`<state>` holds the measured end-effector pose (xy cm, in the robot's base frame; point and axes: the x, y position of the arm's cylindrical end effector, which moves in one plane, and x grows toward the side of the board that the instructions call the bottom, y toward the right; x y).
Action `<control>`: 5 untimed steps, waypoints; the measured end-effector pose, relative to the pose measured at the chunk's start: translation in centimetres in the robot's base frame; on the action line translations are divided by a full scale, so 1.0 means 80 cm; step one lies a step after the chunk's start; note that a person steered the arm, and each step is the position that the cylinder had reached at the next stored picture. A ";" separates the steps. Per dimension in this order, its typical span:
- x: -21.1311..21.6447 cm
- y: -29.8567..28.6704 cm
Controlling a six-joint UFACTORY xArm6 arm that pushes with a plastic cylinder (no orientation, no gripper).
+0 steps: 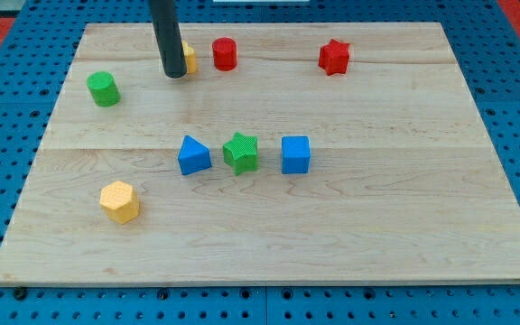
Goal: Push the yellow heart towards the red circle
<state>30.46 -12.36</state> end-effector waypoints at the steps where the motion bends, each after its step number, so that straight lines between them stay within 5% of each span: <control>1: 0.000 0.001; 3: 0.028 0.015; 5: 0.106 -0.117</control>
